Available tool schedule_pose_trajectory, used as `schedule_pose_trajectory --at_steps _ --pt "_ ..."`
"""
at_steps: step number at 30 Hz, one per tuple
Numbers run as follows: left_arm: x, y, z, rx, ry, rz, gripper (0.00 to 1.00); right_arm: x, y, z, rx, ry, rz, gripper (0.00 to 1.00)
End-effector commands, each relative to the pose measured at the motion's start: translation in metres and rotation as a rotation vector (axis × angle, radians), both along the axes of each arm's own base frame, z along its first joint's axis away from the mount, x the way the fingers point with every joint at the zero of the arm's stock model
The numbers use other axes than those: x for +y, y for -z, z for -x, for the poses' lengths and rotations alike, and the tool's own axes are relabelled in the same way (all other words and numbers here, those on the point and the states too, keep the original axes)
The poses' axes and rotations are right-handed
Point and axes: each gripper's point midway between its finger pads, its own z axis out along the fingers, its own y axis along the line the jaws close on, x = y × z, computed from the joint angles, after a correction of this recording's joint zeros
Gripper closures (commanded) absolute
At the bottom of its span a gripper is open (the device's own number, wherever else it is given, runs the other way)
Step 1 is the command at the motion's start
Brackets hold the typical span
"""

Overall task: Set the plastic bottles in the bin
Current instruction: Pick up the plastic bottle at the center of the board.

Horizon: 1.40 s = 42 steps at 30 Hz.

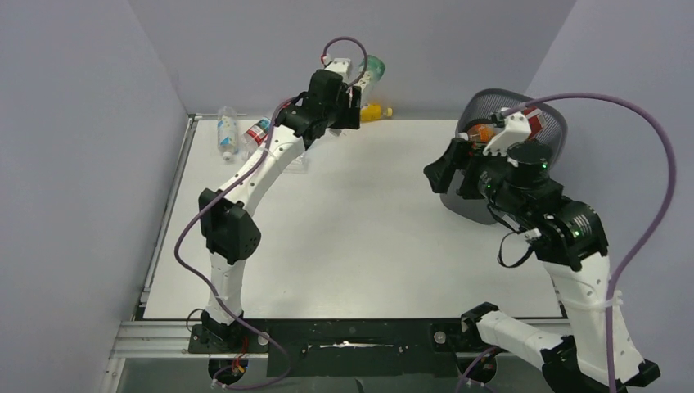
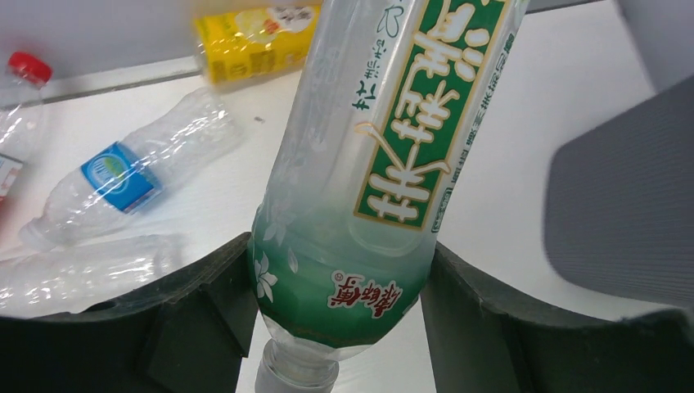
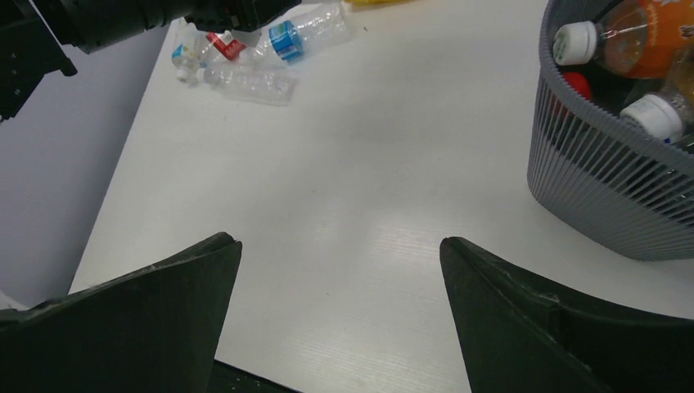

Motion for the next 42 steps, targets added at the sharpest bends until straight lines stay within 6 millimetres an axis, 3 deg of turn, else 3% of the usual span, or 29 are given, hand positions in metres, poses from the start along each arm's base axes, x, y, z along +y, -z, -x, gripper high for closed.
schedule_pose_trajectory --at_steps 1,8,16,24,28,37,42 --pt "-0.042 -0.095 0.041 -0.095 0.098 0.215 0.48 -0.023 -0.044 0.013 -0.137 0.097 -0.064 0.02" --pt "-0.108 -0.166 0.083 -0.123 0.262 0.512 0.49 -0.041 -0.074 0.035 -0.265 0.147 -0.154 0.02" --pt "-0.178 -0.202 0.115 -0.087 0.424 0.809 0.49 -0.049 -0.096 0.058 -0.354 0.132 -0.223 0.02" --pt "-0.240 -0.213 0.139 -0.069 0.545 1.039 0.49 -0.056 -0.102 0.074 -0.387 0.128 -0.253 0.02" --pt "-0.262 -0.214 0.145 -0.093 0.585 1.104 0.49 -0.059 -0.104 0.081 -0.399 0.127 -0.260 0.02" --pt "-0.279 -0.216 0.150 -0.152 0.628 1.201 0.49 -0.063 -0.103 0.091 -0.410 0.121 -0.260 0.02" --pt "-0.282 -0.207 0.139 -0.114 0.574 1.204 0.47 -0.063 -0.103 0.091 -0.409 0.115 -0.254 0.02"
